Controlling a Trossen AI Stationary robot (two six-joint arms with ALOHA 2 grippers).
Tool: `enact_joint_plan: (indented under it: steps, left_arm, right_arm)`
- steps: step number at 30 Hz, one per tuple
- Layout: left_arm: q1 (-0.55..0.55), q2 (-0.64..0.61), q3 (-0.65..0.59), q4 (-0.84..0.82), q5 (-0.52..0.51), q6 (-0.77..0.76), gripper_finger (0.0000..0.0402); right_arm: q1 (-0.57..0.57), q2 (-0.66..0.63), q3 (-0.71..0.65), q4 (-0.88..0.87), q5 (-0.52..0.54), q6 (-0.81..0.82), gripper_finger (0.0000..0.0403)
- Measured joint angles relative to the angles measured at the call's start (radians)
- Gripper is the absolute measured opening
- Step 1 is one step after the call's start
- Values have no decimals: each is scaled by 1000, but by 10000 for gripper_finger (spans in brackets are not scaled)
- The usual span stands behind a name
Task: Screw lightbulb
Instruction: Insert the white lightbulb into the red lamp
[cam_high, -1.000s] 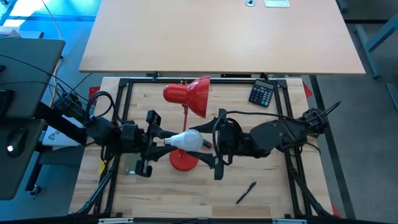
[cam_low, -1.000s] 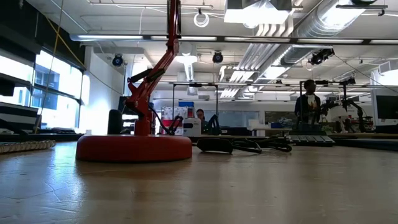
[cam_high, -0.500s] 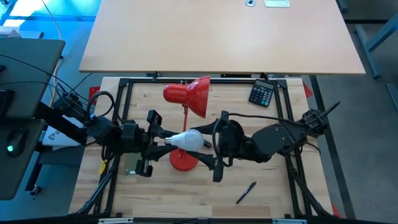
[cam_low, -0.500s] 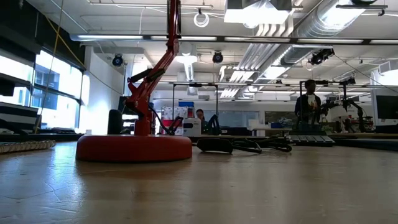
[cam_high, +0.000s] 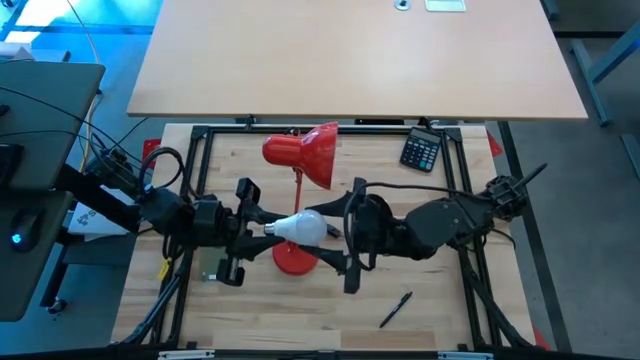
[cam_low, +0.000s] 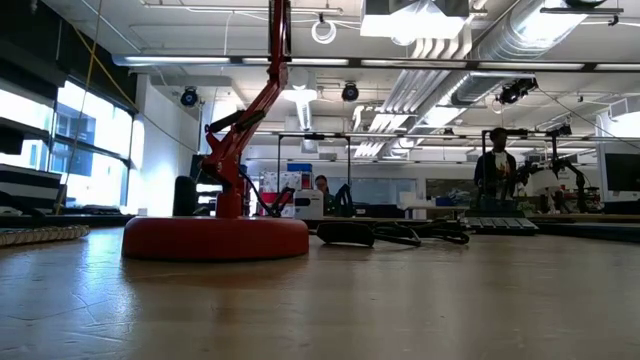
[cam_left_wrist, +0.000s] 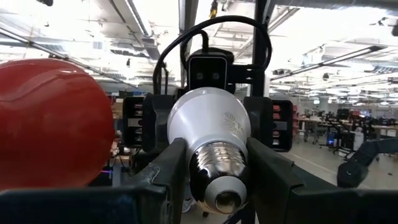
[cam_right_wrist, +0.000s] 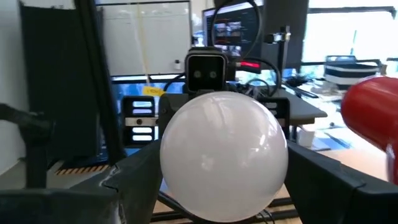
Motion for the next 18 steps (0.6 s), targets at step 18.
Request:
enact_joint_plan:
  steps: [18]
  left_arm:
    - [1,-3,-1,-50,48,-19,122]
  right_arm:
    - [28,-2,0,-35,-6,31,392]
